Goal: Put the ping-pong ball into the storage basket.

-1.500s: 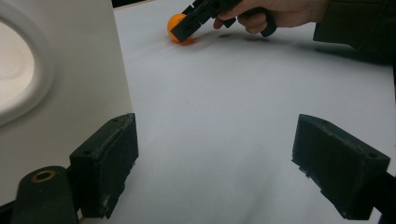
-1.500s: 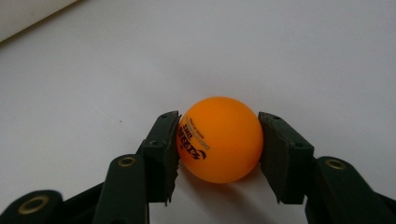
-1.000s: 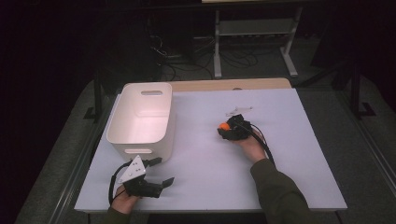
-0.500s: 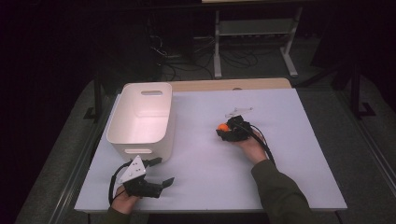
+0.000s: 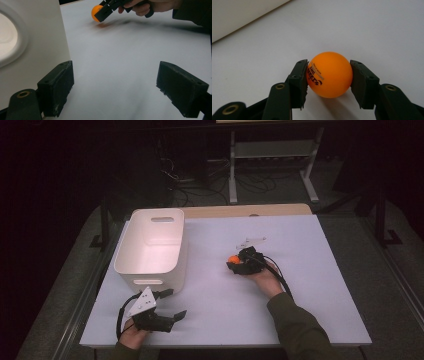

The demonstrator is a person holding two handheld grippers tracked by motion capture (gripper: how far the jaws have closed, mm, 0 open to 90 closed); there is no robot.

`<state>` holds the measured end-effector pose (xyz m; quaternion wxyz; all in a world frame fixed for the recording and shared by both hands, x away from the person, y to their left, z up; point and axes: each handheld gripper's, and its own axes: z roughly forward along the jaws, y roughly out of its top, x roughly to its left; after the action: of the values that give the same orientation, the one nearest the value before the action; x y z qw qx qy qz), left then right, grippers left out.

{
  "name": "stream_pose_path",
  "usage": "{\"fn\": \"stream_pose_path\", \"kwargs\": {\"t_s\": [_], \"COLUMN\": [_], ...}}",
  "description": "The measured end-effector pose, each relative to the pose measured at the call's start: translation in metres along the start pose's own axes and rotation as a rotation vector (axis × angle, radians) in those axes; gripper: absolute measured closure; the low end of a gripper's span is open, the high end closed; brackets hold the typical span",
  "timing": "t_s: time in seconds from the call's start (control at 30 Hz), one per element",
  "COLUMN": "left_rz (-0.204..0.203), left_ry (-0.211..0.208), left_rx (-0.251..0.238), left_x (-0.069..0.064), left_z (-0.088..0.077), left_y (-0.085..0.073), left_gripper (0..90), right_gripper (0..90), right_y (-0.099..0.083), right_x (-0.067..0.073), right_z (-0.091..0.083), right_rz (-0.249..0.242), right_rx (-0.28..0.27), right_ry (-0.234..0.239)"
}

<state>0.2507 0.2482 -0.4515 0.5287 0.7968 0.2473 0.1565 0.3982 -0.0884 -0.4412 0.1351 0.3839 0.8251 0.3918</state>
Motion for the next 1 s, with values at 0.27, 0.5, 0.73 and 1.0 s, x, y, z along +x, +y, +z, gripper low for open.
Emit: {"fn": "stream_pose_path", "kwargs": {"t_s": [0.27, 0.5, 0.73, 1.0], "left_rz": [0.002, 0.002, 0.003, 0.005], "left_ry": [0.001, -0.001, -0.001, -0.001], "left_rx": [0.001, 0.002, 0.002, 0.004], "left_x": [0.000, 0.000, 0.000, 0.000], "left_z": [0.000, 0.000, 0.000, 0.000], "left_y": [0.000, 0.000, 0.000, 0.000], "left_gripper": [14.2, 14.2, 14.2, 14.2], "right_gripper": [49.5, 49.6, 49.6, 49.6], "right_y": [0.001, 0.002, 0.003, 0.004], "right_x": [0.007, 0.009, 0.012, 0.018], "right_z": [0.000, 0.000, 0.000, 0.000], "right_rz": [-0.017, -0.022, -0.026, -0.037], "right_rx": [-0.004, -0.006, -0.004, -0.003], "right_ry": [0.018, 0.027, 0.038, 0.055]}}
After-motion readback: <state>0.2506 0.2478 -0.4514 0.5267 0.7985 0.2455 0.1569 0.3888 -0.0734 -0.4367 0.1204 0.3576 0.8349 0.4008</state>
